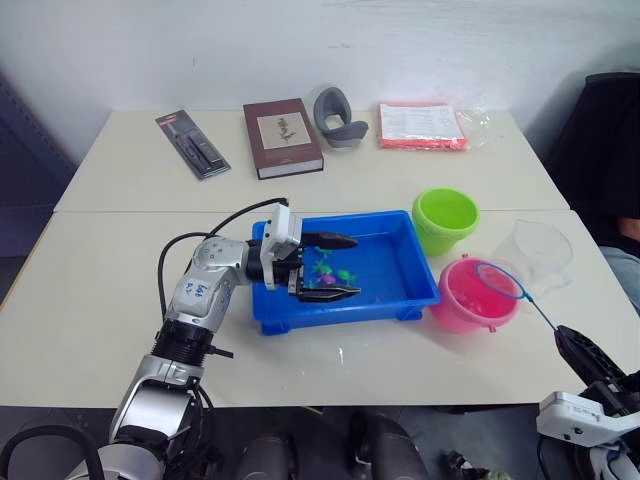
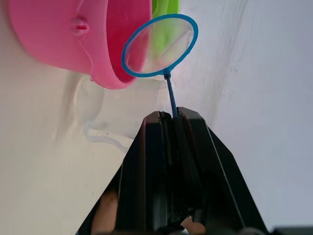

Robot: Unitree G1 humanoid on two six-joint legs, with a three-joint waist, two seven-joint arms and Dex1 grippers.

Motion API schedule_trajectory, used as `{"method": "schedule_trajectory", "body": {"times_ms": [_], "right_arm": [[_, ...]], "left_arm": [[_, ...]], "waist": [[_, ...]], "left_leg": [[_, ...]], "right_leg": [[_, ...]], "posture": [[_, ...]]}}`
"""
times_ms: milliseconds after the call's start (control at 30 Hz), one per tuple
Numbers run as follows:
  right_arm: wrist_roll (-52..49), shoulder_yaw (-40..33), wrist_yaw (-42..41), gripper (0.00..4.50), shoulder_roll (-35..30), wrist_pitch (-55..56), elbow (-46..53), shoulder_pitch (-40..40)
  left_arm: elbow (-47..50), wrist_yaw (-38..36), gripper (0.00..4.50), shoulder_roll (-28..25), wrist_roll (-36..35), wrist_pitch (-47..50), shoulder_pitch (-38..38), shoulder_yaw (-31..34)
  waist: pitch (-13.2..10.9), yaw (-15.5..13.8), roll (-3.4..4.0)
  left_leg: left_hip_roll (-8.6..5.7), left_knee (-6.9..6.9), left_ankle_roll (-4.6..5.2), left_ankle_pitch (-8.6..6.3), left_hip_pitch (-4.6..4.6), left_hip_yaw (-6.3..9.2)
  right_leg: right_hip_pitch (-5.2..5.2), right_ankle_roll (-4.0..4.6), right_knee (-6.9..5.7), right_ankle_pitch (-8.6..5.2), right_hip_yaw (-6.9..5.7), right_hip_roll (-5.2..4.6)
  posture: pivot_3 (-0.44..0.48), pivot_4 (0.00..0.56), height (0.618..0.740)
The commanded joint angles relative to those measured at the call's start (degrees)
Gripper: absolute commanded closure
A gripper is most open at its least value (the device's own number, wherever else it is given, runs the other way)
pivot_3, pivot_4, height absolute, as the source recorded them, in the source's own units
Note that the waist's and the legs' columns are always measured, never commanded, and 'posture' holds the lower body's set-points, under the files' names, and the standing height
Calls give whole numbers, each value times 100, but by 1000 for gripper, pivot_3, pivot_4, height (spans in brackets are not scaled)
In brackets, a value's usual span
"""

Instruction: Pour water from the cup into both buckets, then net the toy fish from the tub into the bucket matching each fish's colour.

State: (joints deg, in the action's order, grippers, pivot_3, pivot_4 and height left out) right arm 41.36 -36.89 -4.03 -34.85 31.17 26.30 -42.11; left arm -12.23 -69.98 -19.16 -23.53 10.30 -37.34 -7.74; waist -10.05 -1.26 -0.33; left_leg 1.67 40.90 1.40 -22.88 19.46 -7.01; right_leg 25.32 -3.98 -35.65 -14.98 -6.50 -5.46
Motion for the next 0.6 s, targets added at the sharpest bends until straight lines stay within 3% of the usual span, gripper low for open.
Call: {"method": "schedule_trajectory", "body": {"times_ms": [33,167,300,467,600], "right_arm": [[-1961,28,-593,4500,133,-442,454,110],[-5483,713,-1793,4500,-335,-2335,1795,518],[-7797,956,-1636,4500,-1035,-4250,2264,1515],[-8691,1675,-1665,4500,-2000,-6037,2065,2941],[-7959,2772,-2180,4500,-2483,-6447,1674,4061]], "left_arm": [[63,40,22,-137,0,-116,77,192],[35,-22,22,-590,-126,-138,313,584],[-26,-26,22,-1047,-153,-160,534,975],[-172,-27,22,-1511,-58,-525,873,1353],[-85,107,22,-1839,-163,-434,1294,1703]], "waist": [[0,5,0],[-2,121,2],[-3,129,-3],[-7,105,-8],[-8,30,-9]], "left_leg": [[1,0,0,0,-1,0],[8,-3,-1,-1,-26,13],[7,0,-1,-3,-28,35],[7,2,9,-10,-22,44],[-2,4,17,-17,-12,45]], "right_leg": [[0,0,-1,0,0,0],[-9,6,-9,-3,18,-4],[-12,12,-16,-4,7,-19],[-15,15,-8,-4,-5,-37],[-12,13,-1,-3,-20,-52]], "posture": [[0,150,740],[0,150,740],[0,150,740],[0,150,740],[0,150,740]]}}
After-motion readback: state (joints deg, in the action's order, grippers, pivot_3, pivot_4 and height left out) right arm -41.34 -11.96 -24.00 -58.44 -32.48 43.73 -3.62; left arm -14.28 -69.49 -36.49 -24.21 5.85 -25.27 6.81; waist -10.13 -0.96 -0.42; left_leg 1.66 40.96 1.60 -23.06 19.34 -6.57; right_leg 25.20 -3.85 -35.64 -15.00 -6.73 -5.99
